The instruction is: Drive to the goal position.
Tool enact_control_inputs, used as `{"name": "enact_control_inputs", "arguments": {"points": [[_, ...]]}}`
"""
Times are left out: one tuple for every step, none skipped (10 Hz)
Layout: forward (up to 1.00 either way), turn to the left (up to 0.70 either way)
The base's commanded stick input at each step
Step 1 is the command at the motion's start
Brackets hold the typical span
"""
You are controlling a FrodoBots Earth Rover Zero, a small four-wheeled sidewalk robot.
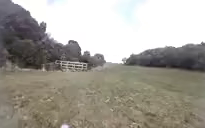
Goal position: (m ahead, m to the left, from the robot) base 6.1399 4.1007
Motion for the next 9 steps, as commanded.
{"name": "enact_control_inputs", "arguments": {"points": [[1.0,0.0],[1.0,0.0],[1.0,0.0],[1.0,0.0],[1.0,0.0],[1.0,0.0],[1.0,0.0],[1.0,0.0],[1.0,0.18]]}}
